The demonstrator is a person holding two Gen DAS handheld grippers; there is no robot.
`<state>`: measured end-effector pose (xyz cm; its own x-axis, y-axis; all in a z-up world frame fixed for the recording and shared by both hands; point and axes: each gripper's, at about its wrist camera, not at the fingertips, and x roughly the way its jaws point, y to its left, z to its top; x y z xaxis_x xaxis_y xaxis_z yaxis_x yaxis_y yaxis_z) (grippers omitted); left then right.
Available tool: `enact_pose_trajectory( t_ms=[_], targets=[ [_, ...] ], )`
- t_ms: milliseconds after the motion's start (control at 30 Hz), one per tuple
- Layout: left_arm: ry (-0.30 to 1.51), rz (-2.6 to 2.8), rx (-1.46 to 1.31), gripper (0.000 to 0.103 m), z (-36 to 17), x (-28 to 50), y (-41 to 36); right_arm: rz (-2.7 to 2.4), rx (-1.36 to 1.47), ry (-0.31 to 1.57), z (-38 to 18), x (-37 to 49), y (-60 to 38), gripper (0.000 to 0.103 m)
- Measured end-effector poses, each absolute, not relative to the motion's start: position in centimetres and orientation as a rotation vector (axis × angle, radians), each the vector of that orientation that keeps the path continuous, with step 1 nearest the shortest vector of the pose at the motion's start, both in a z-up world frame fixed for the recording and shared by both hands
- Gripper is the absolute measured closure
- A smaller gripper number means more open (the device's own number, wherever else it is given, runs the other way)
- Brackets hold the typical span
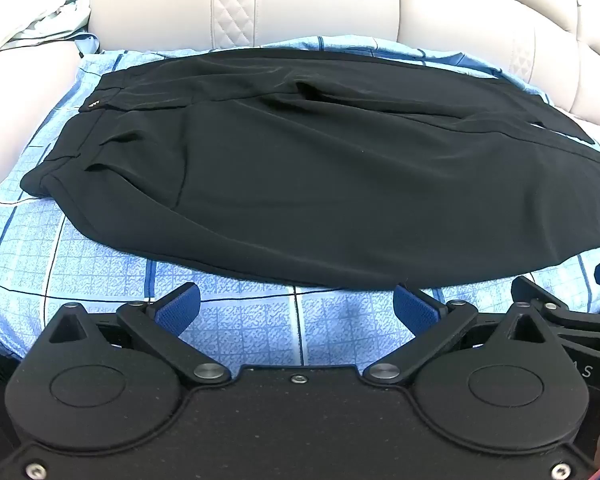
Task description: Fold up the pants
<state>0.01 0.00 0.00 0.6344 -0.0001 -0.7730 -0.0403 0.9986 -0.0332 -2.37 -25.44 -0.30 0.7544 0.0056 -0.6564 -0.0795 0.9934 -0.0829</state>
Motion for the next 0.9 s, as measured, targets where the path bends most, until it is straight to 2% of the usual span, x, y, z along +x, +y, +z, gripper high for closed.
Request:
enact_pose_trajectory(
  t_ms=[900],
  targets=[
    [0.880,0.021,-0.044,0.000,0.28,0.04,0.07,0.038,-0.118,0.713,-0.07,-2.44,-25.37,0.000]
  ],
)
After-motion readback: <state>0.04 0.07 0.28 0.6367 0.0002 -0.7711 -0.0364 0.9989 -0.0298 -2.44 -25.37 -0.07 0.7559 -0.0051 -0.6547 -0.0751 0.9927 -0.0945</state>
